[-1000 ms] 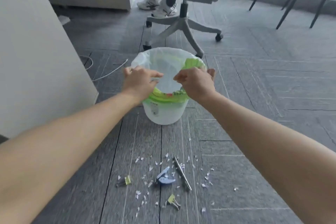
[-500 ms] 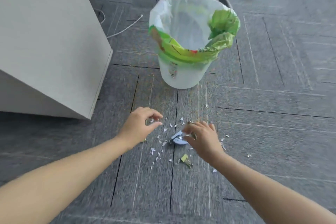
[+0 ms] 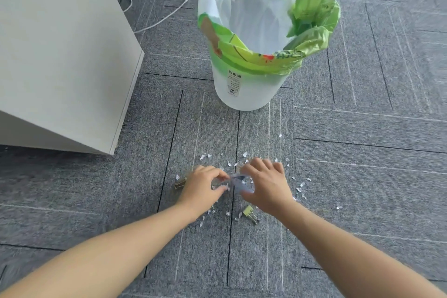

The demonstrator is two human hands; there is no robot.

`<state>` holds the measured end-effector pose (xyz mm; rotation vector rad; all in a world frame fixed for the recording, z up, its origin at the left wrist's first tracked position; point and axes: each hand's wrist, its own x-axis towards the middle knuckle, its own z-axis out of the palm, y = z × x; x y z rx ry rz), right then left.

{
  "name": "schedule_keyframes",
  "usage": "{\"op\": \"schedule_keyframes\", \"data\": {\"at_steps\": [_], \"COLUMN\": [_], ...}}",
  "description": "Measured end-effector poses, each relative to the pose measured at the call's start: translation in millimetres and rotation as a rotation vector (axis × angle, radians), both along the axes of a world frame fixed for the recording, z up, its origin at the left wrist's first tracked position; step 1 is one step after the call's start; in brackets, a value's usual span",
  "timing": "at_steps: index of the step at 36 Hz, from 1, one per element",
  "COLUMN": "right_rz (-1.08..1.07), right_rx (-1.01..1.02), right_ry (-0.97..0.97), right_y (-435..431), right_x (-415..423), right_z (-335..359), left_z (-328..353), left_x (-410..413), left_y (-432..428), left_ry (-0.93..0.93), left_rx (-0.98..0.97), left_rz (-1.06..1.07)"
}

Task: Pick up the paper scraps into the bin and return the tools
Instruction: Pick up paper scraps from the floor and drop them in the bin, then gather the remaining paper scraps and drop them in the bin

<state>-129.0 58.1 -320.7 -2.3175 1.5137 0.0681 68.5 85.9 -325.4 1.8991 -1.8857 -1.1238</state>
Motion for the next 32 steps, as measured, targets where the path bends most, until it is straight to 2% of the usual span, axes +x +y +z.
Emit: {"op": "schedule_keyframes", "data": {"at_steps": [2, 6, 11, 17, 20, 25, 32], "right_rz": [-0.168, -0.485, -0.607, -0.729, -0.783, -0.858, -0.956], "right_rx": [0.045, 0.122, 0.218, 0.181, 0.144, 0.074, 0.032], "right_ry": [-0.090, -0.306, -0.355, -0.381, -0.332, -0.190, 0.027], "right_y": [0.8, 5.8, 21.6, 40.8, 49.1, 55.9, 32.3], "right_x": [-11.2, -47.2, -89.3, -111.1, -123.8, -139.1, -160.5], "right_z": [6.4, 13.9, 5.4, 9.4, 8.0, 11.2, 3.9], "left_z": [0.2, 7.9, 10.2, 6.4, 6.7, 6.7, 10.0], "left_x": [-10.3, -37.1, -70.3, -88.4, -92.6, -96.0, -93.6], "left_y": [-6.1, -31.7, -65.2, -71.1, -68.6, -70.0, -52.6], "left_ry": [0.017, -0.019, -0.127, -0.344, -0.405, -0.420, -0.348], "left_rx": [-0.027, -0.080, -0.123, -0.220, -0.310, -0.342, -0.366], "left_rz": [-0.014, -0.186, -0.399, -0.682, -0.757, -0.831, -0.698]}}
